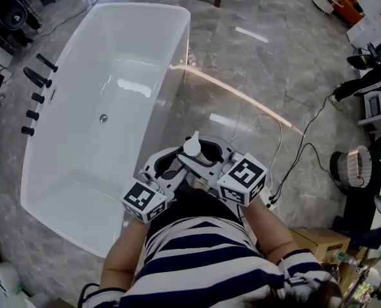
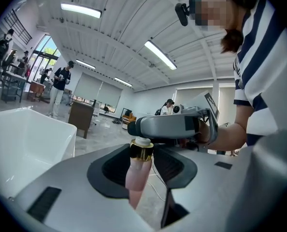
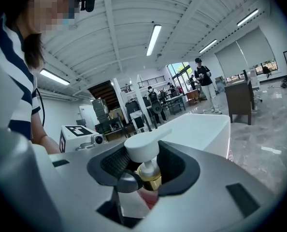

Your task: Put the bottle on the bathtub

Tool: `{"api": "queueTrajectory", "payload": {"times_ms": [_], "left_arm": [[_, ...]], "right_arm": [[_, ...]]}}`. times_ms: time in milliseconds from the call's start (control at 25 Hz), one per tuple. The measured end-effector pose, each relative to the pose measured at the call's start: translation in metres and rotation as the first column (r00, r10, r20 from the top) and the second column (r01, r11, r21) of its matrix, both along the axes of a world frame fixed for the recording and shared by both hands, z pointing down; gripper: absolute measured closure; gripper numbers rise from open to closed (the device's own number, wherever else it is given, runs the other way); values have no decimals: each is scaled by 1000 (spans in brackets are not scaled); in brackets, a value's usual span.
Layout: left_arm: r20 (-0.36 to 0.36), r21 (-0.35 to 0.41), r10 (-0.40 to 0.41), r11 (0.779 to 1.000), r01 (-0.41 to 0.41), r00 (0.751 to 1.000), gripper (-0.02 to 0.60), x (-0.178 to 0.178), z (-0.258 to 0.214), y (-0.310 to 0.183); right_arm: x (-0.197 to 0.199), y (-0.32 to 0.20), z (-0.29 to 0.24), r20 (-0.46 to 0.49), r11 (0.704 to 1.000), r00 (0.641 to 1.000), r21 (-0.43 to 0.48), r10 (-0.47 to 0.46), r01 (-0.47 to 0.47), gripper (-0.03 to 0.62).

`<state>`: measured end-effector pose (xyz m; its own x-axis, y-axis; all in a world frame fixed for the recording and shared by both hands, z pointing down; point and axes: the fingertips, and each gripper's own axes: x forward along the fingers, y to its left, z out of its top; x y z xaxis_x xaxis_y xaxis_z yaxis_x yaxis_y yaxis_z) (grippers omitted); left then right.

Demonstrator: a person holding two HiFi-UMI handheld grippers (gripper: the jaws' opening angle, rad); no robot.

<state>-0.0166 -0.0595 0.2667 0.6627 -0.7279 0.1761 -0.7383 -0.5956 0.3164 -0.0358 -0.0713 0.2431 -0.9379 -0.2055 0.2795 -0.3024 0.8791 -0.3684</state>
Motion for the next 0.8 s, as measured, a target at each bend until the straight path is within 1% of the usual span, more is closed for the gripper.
{"api": "queueTrajectory", "payload": {"times_ms": [280,440,600,680,800], "left_arm": [[14,-37,-45,998,45,999,420,7,25,-56],[42,-65,-47,997,49,998,420,12,45,-81],[60,-118,-35,992,42,998,420,11,70,-99],[55,-151,-26,988,34,998,420,8,83,-105],[43,-166,-15,986,22,999,420,5,100,-119]], "right_arm": [[5,-55,25,-22,998,998,-15,-61,60,405],[11,-79,46,-49,996,995,-29,-86,85,405],[10,-97,69,-62,995,994,-63,-86,82,405],[6,-104,83,-68,994,995,-83,-80,74,405],[4,-120,101,-83,993,994,-100,-66,57,405]]}}
